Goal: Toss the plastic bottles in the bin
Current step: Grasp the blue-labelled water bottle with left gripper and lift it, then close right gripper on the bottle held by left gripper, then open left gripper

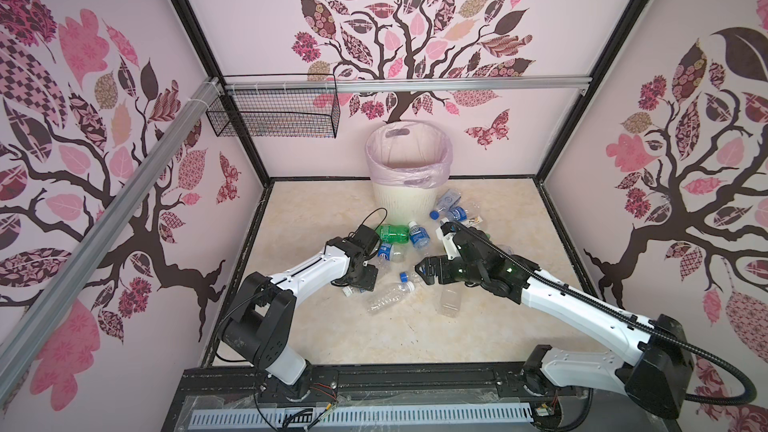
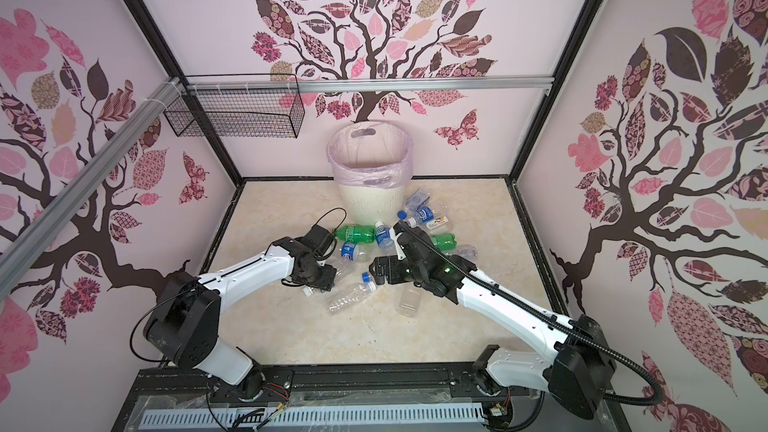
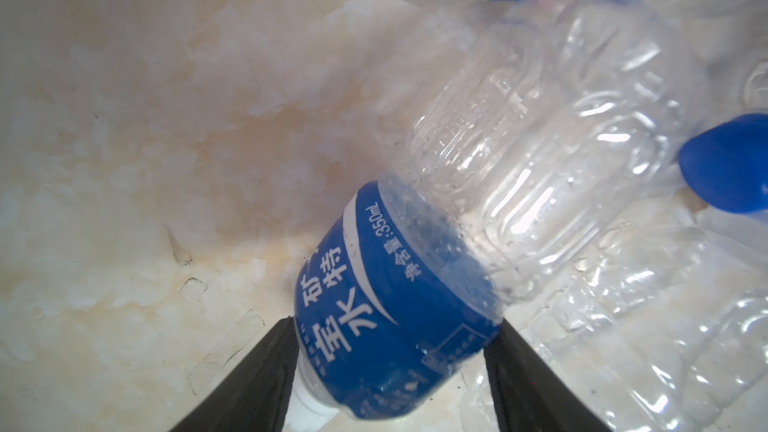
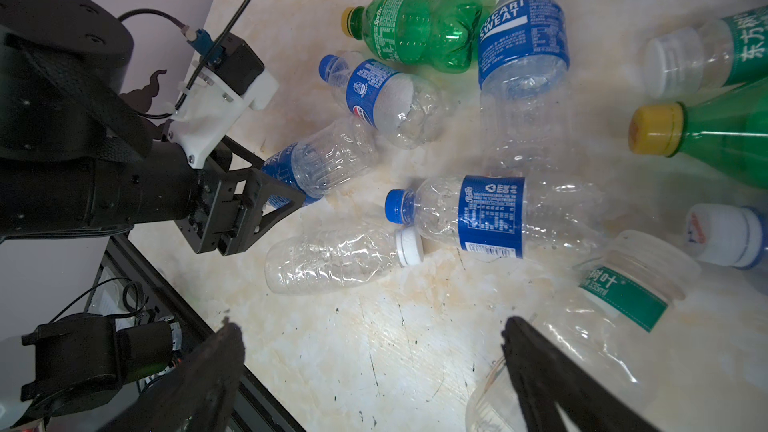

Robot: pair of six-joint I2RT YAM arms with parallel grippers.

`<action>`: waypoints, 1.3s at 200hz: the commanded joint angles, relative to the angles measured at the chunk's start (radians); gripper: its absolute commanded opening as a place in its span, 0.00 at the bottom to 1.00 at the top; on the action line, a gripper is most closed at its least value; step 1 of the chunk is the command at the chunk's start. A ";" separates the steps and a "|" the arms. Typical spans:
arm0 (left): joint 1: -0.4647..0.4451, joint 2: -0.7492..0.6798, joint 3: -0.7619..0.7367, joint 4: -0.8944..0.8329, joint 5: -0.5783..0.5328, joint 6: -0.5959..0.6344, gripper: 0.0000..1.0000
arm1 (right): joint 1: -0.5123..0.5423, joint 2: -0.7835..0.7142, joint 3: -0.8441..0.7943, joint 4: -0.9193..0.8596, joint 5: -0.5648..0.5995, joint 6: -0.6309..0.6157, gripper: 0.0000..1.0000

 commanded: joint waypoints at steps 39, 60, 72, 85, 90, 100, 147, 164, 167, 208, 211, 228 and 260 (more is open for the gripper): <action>0.003 0.049 0.023 -0.004 0.027 0.006 0.74 | 0.005 -0.014 -0.034 0.024 -0.011 0.023 0.99; 0.002 0.051 0.026 -0.006 0.028 0.006 0.73 | 0.004 -0.013 -0.034 0.025 -0.010 0.025 1.00; 0.002 0.046 0.023 -0.003 0.028 0.006 0.69 | 0.004 -0.013 -0.034 0.029 -0.013 0.028 1.00; 0.003 0.044 0.021 -0.001 0.037 0.010 0.64 | 0.004 -0.013 -0.037 0.032 -0.015 0.031 1.00; 0.002 0.045 0.022 -0.001 0.041 0.009 0.62 | 0.005 -0.013 -0.036 0.034 -0.015 0.033 0.99; 0.003 0.043 0.021 -0.001 0.042 0.009 0.58 | 0.004 -0.014 -0.036 0.034 -0.015 0.034 1.00; 0.003 0.004 0.006 0.000 0.072 0.019 0.49 | 0.003 -0.016 -0.035 0.034 -0.002 0.052 0.99; 0.003 -0.027 -0.006 0.011 0.088 0.019 0.47 | 0.004 -0.014 -0.031 0.040 0.001 0.063 0.99; 0.003 -0.031 -0.007 0.013 0.090 0.019 0.47 | 0.004 -0.015 -0.031 0.043 0.002 0.066 1.00; 0.003 -0.118 -0.022 0.039 0.086 0.017 0.43 | 0.004 -0.029 -0.038 0.083 0.015 0.123 1.00; 0.003 -0.124 -0.021 0.041 0.085 0.017 0.43 | 0.003 -0.030 -0.036 0.085 0.015 0.126 1.00; 0.002 -0.159 -0.020 0.057 0.084 0.011 0.43 | 0.003 -0.032 -0.025 0.095 0.014 0.142 0.99; 0.003 -0.228 0.027 0.065 0.141 -0.009 0.43 | -0.009 -0.023 0.025 0.144 -0.012 0.191 1.00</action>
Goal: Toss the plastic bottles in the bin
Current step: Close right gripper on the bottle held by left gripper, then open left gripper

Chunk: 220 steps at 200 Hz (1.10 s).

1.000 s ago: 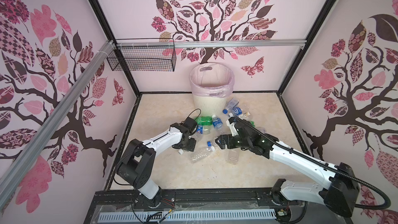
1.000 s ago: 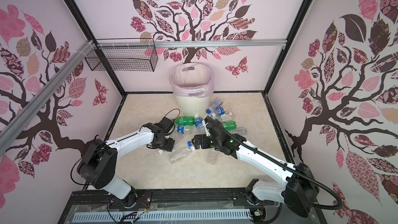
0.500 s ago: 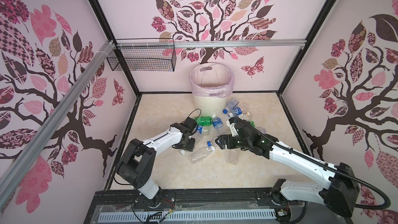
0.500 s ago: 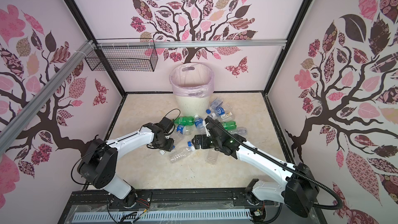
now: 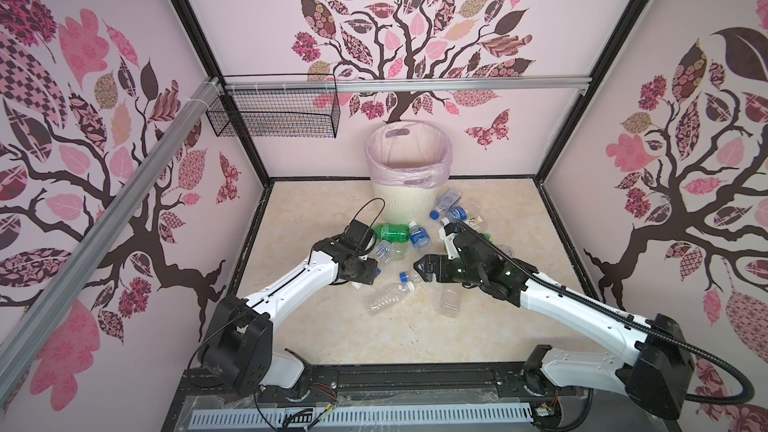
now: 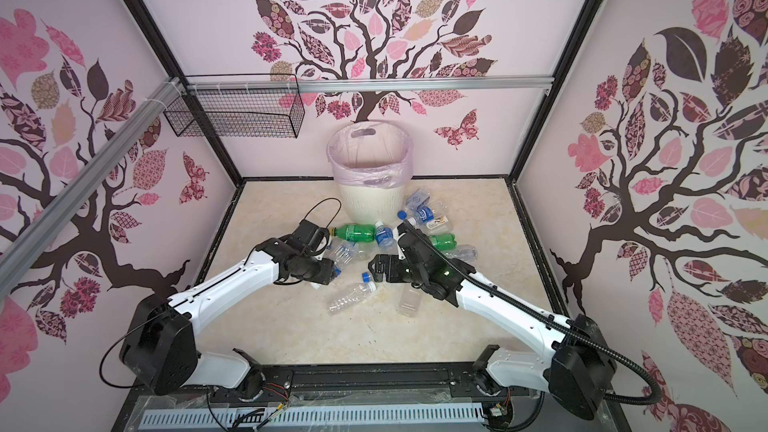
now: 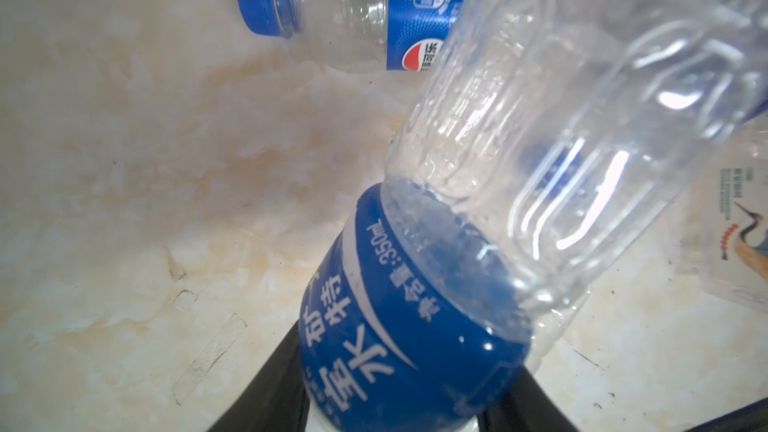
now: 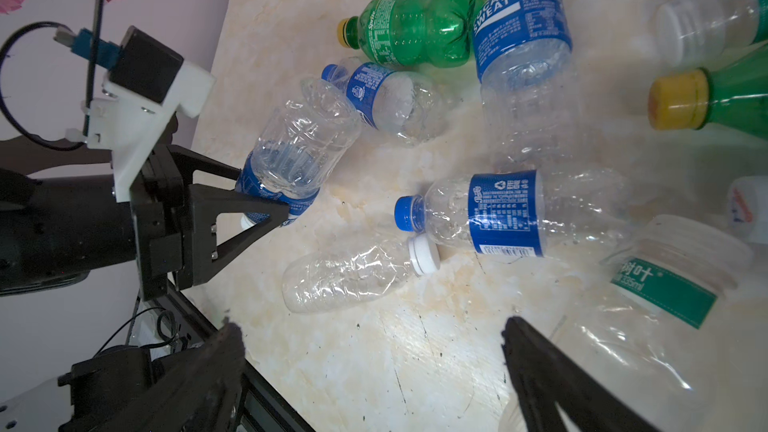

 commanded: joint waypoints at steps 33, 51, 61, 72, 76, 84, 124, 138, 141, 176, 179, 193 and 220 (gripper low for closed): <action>0.003 -0.126 0.079 0.046 0.098 -0.064 0.43 | -0.032 0.030 0.154 0.100 -0.070 0.089 0.99; 0.002 -0.160 0.103 0.054 0.137 -0.087 0.43 | -0.041 0.065 0.204 0.118 -0.100 0.102 0.98; 0.000 -0.177 0.111 0.062 0.156 -0.097 0.43 | -0.041 0.089 0.242 0.119 -0.107 0.100 0.97; 0.000 -0.195 0.120 0.067 0.178 -0.102 0.43 | -0.041 0.112 0.272 0.124 -0.123 0.096 0.95; 0.000 -0.203 0.120 0.068 0.187 -0.104 0.43 | -0.041 0.122 0.285 0.126 -0.131 0.093 0.95; -0.001 -0.215 0.123 0.078 0.201 -0.107 0.43 | -0.041 0.144 0.311 0.124 -0.141 0.089 0.94; -0.012 -0.264 0.131 0.101 0.229 -0.103 0.43 | -0.041 0.202 0.363 0.160 -0.179 0.098 0.90; -0.021 -0.275 0.132 0.110 0.238 -0.101 0.43 | -0.040 0.220 0.374 0.166 -0.191 0.103 0.87; -0.023 -0.277 0.131 0.110 0.238 -0.101 0.43 | -0.041 0.224 0.377 0.168 -0.194 0.103 0.87; -0.057 -0.272 0.142 0.113 0.240 -0.091 0.43 | -0.040 0.253 0.382 0.195 -0.213 0.117 0.84; -0.060 -0.272 0.142 0.115 0.238 -0.091 0.43 | -0.039 0.255 0.382 0.195 -0.213 0.116 0.83; -0.072 -0.271 0.143 0.114 0.223 -0.093 0.43 | -0.040 0.261 0.386 0.190 -0.211 0.112 0.79; -0.074 -0.272 0.140 0.120 0.220 -0.097 0.45 | -0.039 0.259 0.386 0.174 -0.191 0.097 0.67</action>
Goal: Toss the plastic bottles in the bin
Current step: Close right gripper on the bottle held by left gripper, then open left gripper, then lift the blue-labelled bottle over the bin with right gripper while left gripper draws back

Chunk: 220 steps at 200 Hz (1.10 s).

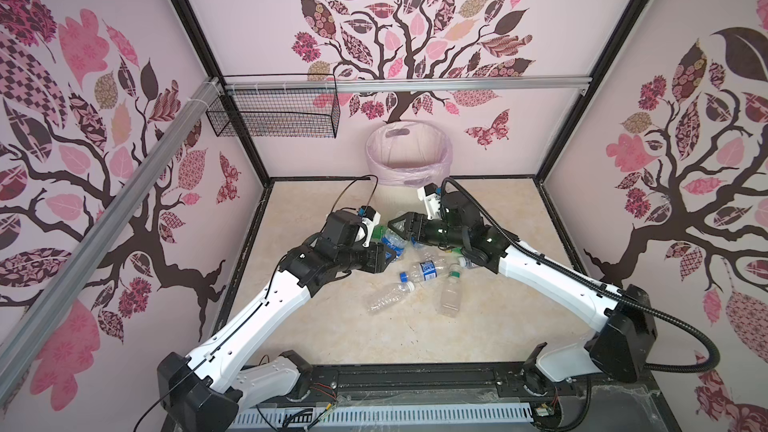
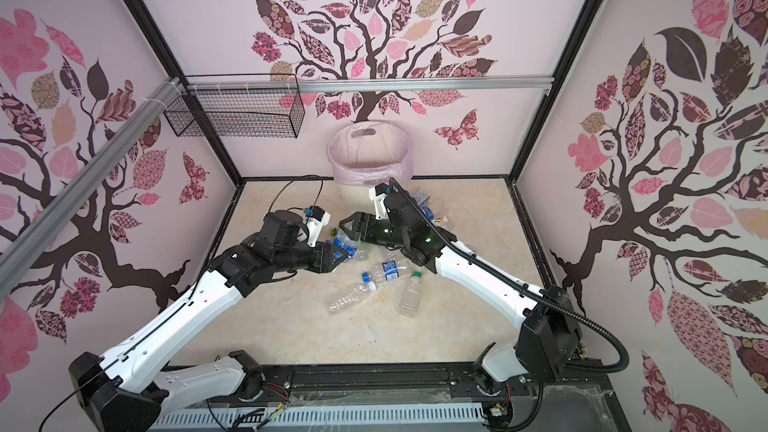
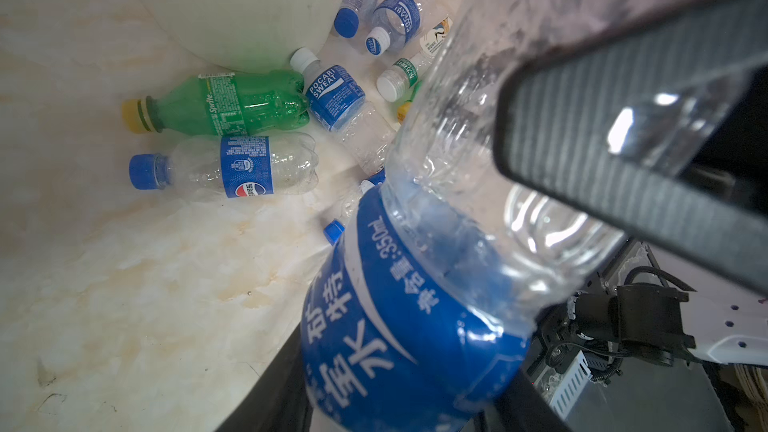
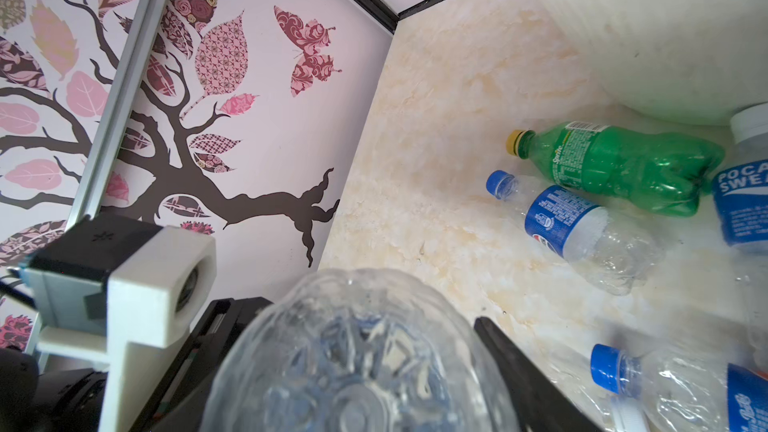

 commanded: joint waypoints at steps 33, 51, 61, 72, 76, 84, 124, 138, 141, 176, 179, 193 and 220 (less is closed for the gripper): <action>-0.005 -0.012 0.039 0.022 -0.035 0.000 0.52 | -0.002 0.009 0.044 -0.035 0.040 -0.034 0.56; -0.003 -0.018 0.040 0.012 -0.057 0.003 0.56 | -0.001 0.005 0.055 -0.057 0.062 -0.055 0.51; -0.003 -0.019 0.044 0.005 -0.062 0.006 0.59 | 0.000 0.005 0.068 -0.072 0.073 -0.073 0.49; -0.001 -0.021 0.050 -0.002 -0.070 0.010 0.65 | -0.002 0.007 0.086 -0.090 0.089 -0.093 0.48; -0.003 -0.024 0.053 -0.005 -0.073 0.010 0.67 | -0.002 0.009 0.094 -0.097 0.095 -0.102 0.47; 0.000 -0.028 0.058 -0.013 -0.083 0.013 0.74 | -0.003 0.015 0.116 -0.118 0.109 -0.123 0.47; 0.003 -0.043 0.121 -0.051 -0.152 0.056 0.97 | -0.069 0.038 0.273 -0.231 0.185 -0.245 0.46; 0.003 -0.034 0.161 -0.064 -0.172 0.082 0.97 | -0.113 0.049 0.341 -0.261 0.194 -0.277 0.46; 0.003 -0.031 0.171 -0.066 -0.176 0.088 0.97 | -0.121 0.053 0.357 -0.268 0.199 -0.286 0.46; 0.003 0.034 0.302 -0.076 -0.210 0.157 0.97 | -0.169 0.135 0.619 -0.369 0.303 -0.419 0.46; 0.003 0.041 0.316 -0.073 -0.213 0.164 0.97 | -0.170 0.145 0.647 -0.380 0.314 -0.432 0.47; 0.003 0.073 0.369 -0.061 -0.228 0.195 0.97 | -0.175 0.189 0.771 -0.424 0.358 -0.483 0.48; 0.000 0.143 0.494 -0.048 -0.227 0.237 0.97 | -0.189 0.271 1.044 -0.474 0.411 -0.551 0.48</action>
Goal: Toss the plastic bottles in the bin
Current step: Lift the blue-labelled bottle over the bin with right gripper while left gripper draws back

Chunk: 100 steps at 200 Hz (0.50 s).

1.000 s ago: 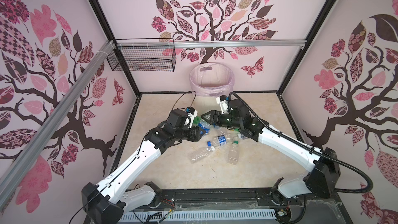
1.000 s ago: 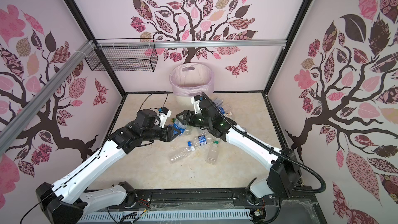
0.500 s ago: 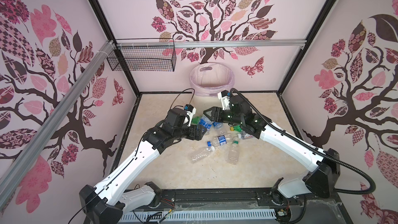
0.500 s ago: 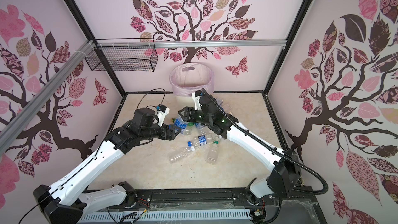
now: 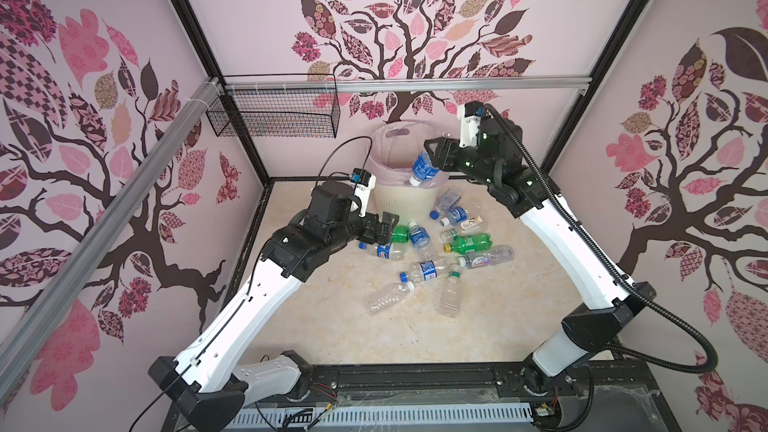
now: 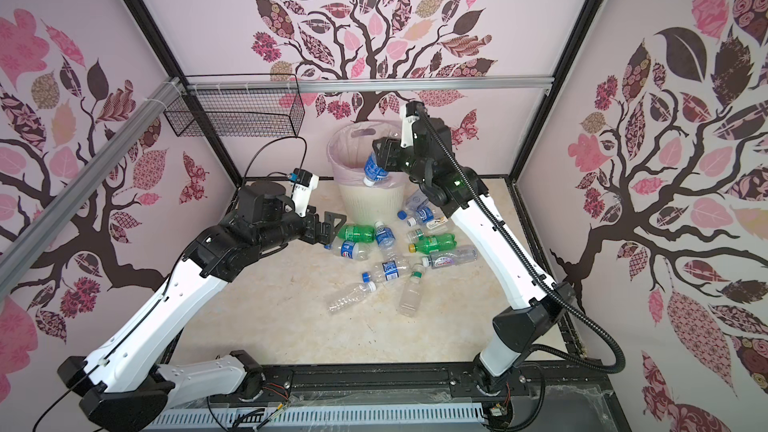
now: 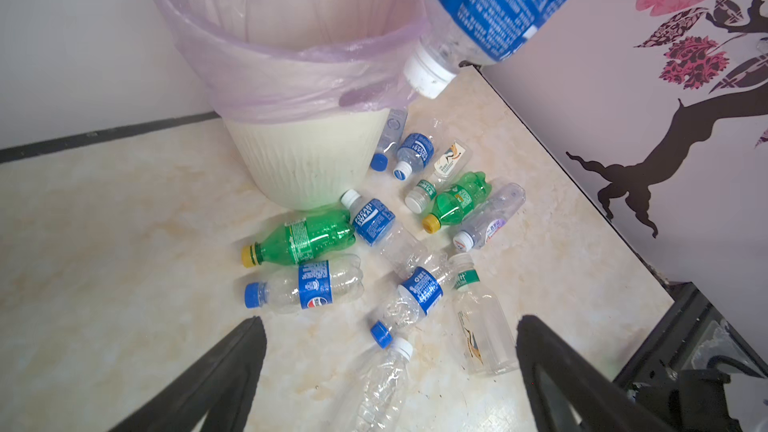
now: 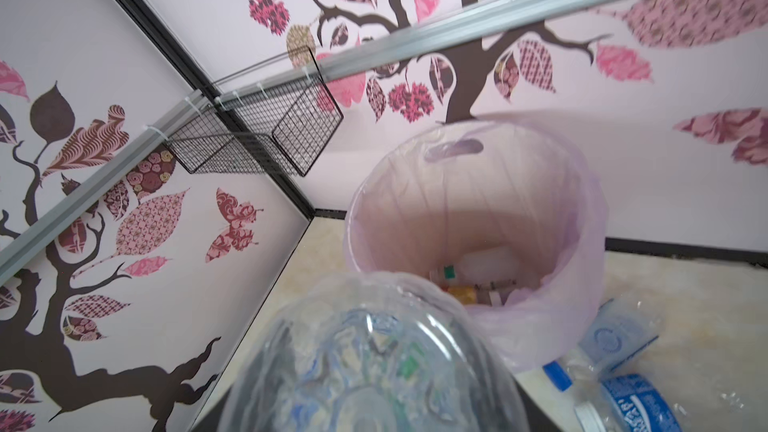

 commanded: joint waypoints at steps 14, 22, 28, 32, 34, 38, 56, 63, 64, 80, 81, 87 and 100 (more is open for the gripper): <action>-0.003 0.081 0.178 0.027 -0.021 0.085 0.97 | -0.021 0.099 0.345 -0.088 0.101 -0.129 0.48; -0.008 0.096 0.207 0.035 -0.021 0.091 0.97 | -0.024 0.120 0.415 -0.094 0.116 -0.140 0.47; -0.010 0.105 0.227 0.043 -0.022 0.097 0.97 | -0.026 0.132 0.461 -0.093 0.126 -0.152 0.47; -0.013 0.108 0.236 0.049 -0.022 0.099 0.97 | -0.028 0.136 0.482 -0.091 0.132 -0.159 0.47; -0.015 0.110 0.243 0.052 -0.023 0.102 0.97 | -0.029 0.138 0.492 -0.088 0.137 -0.162 0.47; -0.019 0.114 0.250 0.058 -0.029 0.108 0.97 | -0.028 0.139 0.505 -0.078 0.146 -0.167 0.47; -0.039 0.114 0.261 0.092 -0.065 0.138 0.97 | -0.030 0.112 0.480 -0.006 0.180 -0.185 0.47; -0.040 0.113 0.258 0.102 -0.071 0.146 0.97 | -0.031 0.095 0.443 0.036 0.194 -0.188 0.48; -0.040 0.112 0.258 0.104 -0.070 0.147 0.97 | -0.031 0.093 0.437 0.041 0.195 -0.188 0.48; -0.040 0.105 0.238 0.118 -0.090 0.154 0.97 | -0.033 0.077 0.329 0.135 0.208 -0.179 0.48; -0.041 0.104 0.235 0.119 -0.092 0.155 0.97 | -0.034 0.079 0.325 0.141 0.208 -0.177 0.48; -0.040 0.101 0.223 0.125 -0.097 0.156 0.97 | -0.037 0.091 0.298 0.159 0.206 -0.169 0.48; -0.040 0.091 0.195 0.137 -0.122 0.162 0.97 | -0.045 0.165 0.296 0.143 0.187 -0.138 0.49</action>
